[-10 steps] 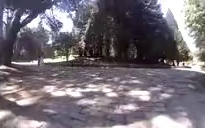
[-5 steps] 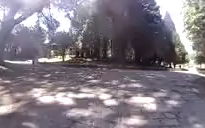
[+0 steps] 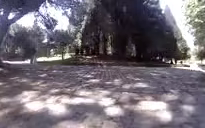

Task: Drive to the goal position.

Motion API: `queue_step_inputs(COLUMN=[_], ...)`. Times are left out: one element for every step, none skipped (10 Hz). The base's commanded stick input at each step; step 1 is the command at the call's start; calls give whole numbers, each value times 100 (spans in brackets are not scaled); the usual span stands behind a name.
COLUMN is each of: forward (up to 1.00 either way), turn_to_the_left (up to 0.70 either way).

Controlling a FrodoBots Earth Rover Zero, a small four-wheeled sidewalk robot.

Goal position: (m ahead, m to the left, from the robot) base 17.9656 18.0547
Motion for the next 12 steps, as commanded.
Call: queue_step_inputs(forward=[70, 70, 70, 70, 70, 70, 70, 70, 70, 70, 70, 70], turn_to_the_left=[0, 0, 0, 6, 23, 35, 35, 35, 35, 0, 0, 0])
